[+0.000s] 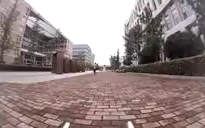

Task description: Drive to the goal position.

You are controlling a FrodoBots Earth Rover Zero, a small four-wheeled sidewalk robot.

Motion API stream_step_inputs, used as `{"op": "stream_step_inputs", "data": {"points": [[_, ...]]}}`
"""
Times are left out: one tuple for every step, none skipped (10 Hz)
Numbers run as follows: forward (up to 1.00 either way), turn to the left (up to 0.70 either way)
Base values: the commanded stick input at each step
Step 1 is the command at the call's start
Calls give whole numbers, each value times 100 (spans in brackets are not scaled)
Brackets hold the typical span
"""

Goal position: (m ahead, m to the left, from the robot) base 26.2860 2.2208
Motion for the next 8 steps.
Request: {"op": "stream_step_inputs", "data": {"points": [[45, 0], [45, 0], [45, 0], [45, 0], [45, 0], [45, 0], [45, 0], [45, 0]]}}
